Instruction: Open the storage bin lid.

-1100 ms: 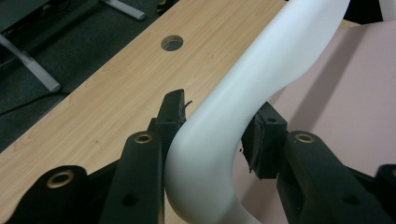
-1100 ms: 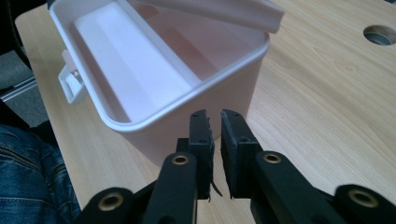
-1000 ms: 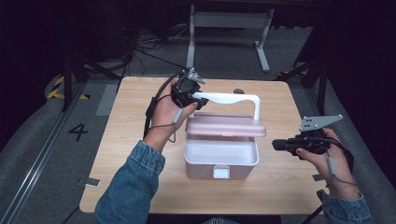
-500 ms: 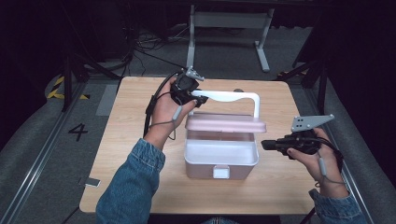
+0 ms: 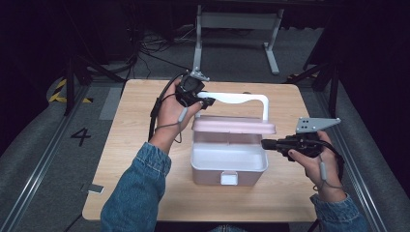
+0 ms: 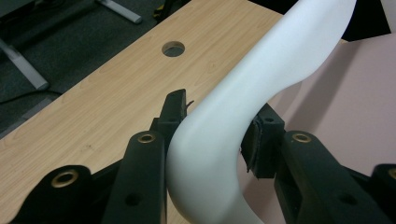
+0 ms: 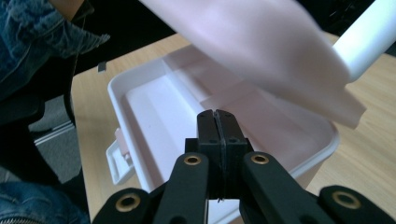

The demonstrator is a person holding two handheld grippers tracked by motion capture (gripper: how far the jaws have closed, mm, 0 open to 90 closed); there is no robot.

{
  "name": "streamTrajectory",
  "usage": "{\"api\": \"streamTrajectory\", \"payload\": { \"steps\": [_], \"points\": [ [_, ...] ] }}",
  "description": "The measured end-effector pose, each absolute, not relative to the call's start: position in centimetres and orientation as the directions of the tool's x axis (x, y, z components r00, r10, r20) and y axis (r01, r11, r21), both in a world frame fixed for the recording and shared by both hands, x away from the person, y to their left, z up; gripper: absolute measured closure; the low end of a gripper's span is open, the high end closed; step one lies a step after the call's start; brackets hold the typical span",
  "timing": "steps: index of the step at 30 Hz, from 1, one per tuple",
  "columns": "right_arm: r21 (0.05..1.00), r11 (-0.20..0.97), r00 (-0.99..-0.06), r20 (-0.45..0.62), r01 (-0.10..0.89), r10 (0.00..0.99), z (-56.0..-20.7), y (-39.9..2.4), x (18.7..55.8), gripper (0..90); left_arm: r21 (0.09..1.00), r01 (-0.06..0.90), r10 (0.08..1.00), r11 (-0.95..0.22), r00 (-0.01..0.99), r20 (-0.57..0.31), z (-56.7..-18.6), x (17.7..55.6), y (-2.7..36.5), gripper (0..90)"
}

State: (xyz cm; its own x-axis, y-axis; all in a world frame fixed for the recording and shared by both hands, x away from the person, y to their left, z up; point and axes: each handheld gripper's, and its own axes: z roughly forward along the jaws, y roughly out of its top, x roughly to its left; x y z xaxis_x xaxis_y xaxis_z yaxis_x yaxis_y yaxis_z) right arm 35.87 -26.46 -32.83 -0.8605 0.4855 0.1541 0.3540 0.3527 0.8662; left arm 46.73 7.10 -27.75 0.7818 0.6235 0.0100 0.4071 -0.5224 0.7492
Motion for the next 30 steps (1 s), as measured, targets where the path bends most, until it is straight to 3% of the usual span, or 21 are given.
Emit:
{"api": "streamTrajectory", "payload": {
  "steps": [18, 23, 30],
  "points": [
    [0.914, 0.231, -0.821, 0.16, 0.332, 0.547, -32.9, -26.6, 36.0, 90.0, 0.768, 0.402, 0.617, -0.499, 0.787, -0.011, -28.2, 46.5, 7.5, 65.9],
    [0.915, 0.229, -0.82, 0.16, 0.332, 0.549, -32.9, -26.6, 36.1, 90.0, 0.793, 0.392, 0.619, -0.466, 0.785, -0.025, -27.9, 45.9, 8.0, 53.2],
    [0.915, 0.216, -0.812, 0.17, 0.34, 0.559, -33.0, -26.6, 36.0, 90.0, 0.798, 0.381, 0.613, -0.467, 0.79, -0.019, -27.5, 45.1, 8.8, 44.9]
  ]
}}
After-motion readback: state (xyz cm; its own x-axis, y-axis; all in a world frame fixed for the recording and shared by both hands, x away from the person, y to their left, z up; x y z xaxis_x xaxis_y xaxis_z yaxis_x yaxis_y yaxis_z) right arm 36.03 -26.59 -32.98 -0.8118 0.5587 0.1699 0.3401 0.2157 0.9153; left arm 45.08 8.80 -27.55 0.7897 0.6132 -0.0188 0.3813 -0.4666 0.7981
